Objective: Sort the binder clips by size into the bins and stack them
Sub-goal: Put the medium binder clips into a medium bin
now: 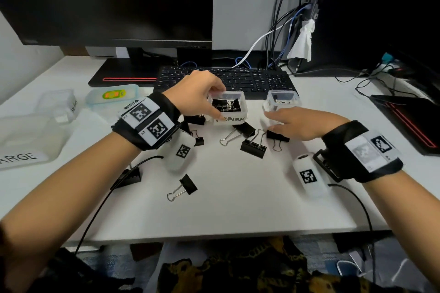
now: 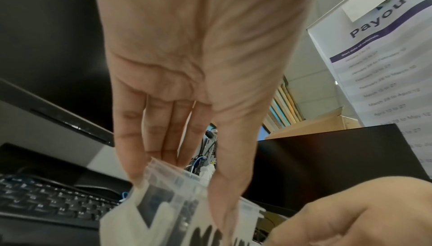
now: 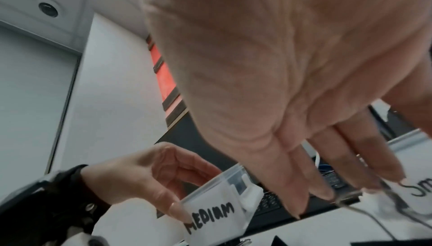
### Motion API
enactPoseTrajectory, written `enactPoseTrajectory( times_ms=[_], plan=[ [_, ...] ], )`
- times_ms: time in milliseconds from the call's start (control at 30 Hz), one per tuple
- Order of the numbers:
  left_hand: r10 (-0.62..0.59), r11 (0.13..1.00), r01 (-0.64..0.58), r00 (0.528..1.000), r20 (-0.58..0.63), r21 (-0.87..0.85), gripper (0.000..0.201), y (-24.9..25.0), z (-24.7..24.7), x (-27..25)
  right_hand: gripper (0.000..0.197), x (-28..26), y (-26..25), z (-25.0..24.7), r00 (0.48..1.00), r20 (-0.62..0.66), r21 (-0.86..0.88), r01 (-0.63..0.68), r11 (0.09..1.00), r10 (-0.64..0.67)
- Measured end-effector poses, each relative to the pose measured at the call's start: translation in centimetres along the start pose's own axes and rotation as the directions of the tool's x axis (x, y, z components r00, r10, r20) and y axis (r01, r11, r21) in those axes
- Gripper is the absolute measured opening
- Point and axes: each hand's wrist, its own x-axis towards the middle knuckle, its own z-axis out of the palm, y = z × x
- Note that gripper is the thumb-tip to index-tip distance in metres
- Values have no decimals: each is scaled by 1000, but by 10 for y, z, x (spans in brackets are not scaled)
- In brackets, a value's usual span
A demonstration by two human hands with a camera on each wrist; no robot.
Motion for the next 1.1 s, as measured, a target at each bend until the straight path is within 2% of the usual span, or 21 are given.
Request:
enactPoseTrajectory(
  times_ms=[133,267,367,400,467,533,567,633,700,767,833,933,1100],
  plan=[
    [-10,1000,10,1000,-12,-29,72,-2,6,19,45,-6,7,3,997,13,6,-78,997,78],
    [-42,999,42,999,1,-13,74,-3,8,36,40,-10,3,5,995,93,18,-44,999,42],
    [-45,999,45,999,18,1,70,-2,13,47,47,-13,1,-3,998,55,63,-42,997,39],
    [-43,999,43,999,24,8,69,-1,15,50,47,-10,2,-5,999,8,69,-46,997,45],
    [-38,999,37,998,48,32,67,1,19,58,45,1,7,-8,977,-201,99,-55,994,74],
    [-42,998,38,996,78,57,67,3,23,66,40,11,11,-9,898,-425,108,-76,991,116],
    [-48,997,41,995,92,68,67,4,24,70,39,16,13,-9,875,-467,90,-95,991,126],
    [-58,995,48,992,116,91,68,6,28,77,46,24,15,-12,908,-395,23,-143,989,141],
    [-72,992,57,988,136,113,68,9,31,82,59,33,17,-15,960,-230,-27,-174,984,163],
    [-92,989,73,984,151,130,69,10,35,86,65,43,19,-15,981,-104,-46,-171,984,166],
    [-112,988,93,981,157,125,69,9,38,88,65,50,17,-14,986,-30,-41,-167,985,166],
    [-135,988,122,979,155,91,69,7,40,88,66,53,11,-9,982,31,-17,-187,982,188],
    [-132,990,121,979,156,78,73,8,44,81,66,56,7,-8,979,16,0,-203,979,203]
  ],
)
